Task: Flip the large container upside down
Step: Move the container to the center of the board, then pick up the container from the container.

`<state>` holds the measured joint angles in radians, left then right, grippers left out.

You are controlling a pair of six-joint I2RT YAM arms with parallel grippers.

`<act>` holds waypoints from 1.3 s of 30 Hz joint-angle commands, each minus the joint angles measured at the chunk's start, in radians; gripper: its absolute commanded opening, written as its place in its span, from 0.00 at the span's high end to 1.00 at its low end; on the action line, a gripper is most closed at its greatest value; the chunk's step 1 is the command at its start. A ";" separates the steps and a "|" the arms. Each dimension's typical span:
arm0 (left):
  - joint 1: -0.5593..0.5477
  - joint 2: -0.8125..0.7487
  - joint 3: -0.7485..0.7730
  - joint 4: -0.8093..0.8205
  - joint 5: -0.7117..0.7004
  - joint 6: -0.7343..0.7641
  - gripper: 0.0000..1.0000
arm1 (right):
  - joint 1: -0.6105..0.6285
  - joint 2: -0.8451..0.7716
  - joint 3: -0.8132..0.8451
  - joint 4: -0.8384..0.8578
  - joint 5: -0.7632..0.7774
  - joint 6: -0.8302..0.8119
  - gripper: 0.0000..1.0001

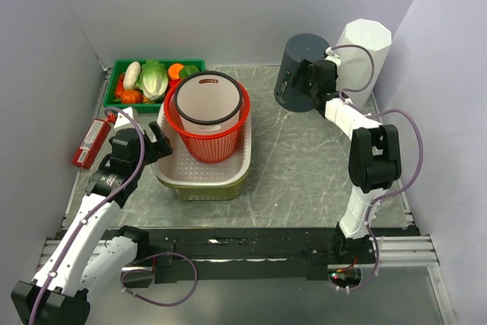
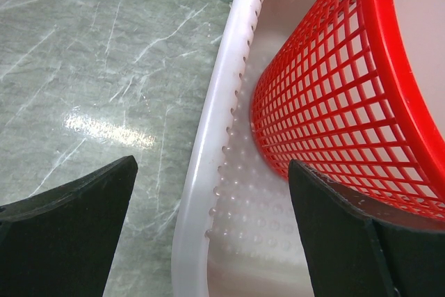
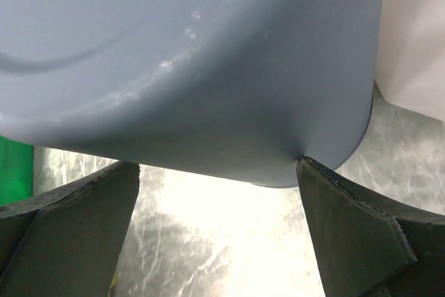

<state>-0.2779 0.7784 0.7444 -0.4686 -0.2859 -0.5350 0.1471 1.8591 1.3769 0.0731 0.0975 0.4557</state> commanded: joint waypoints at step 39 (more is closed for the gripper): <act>0.000 -0.048 0.010 0.033 -0.024 0.006 0.04 | 0.022 -0.073 0.177 -0.212 -0.194 -0.126 0.00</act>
<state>-0.2783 0.7544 0.7444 -0.4686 -0.2874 -0.5350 0.1596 1.9148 1.5726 -0.1303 -0.0391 0.3424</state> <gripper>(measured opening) 0.966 0.994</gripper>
